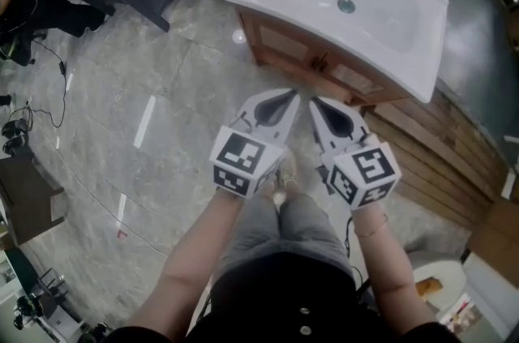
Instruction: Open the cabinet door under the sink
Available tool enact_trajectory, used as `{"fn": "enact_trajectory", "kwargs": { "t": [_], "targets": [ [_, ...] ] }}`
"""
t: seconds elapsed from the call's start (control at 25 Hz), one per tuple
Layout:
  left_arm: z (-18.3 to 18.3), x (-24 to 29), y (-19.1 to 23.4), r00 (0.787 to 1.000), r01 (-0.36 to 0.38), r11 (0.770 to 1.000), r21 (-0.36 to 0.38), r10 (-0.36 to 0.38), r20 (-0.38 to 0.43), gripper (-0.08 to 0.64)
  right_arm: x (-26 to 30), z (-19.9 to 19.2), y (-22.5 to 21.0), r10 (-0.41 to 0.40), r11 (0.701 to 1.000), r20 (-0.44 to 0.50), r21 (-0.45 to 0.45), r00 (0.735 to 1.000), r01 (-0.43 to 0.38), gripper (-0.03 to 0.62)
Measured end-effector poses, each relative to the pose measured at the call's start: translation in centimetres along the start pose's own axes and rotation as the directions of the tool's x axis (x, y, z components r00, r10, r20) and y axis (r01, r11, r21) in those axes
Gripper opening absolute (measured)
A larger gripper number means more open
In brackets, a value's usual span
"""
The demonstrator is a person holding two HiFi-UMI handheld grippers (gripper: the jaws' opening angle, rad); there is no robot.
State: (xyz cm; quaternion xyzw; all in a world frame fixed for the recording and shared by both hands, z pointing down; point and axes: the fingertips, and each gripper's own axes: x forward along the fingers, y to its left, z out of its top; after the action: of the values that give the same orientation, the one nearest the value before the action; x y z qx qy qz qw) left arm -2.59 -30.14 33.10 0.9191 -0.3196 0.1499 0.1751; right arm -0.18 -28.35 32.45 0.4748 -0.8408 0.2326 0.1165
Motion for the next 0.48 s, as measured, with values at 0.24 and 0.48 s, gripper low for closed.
{"fn": "enact_trajectory", "kwargs": {
  "t": [0.24,0.48],
  "targets": [
    [-2.3,1.9,0.7,1.0,-0.012,0.999,-0.044,0.012,-0.004,0.006,1.3,-1.9,-1.5,-0.016,1.0,-0.007,0.021,1.0,0.017,0.008],
    [-5.3,3.6,1.4,0.999,-0.015,0.998,-0.068,0.012,-0.042,0.006,2.7,-3.9,-2.0,-0.01,1.0,-0.018,0.03,1.0,0.01,0.008]
  ]
}}
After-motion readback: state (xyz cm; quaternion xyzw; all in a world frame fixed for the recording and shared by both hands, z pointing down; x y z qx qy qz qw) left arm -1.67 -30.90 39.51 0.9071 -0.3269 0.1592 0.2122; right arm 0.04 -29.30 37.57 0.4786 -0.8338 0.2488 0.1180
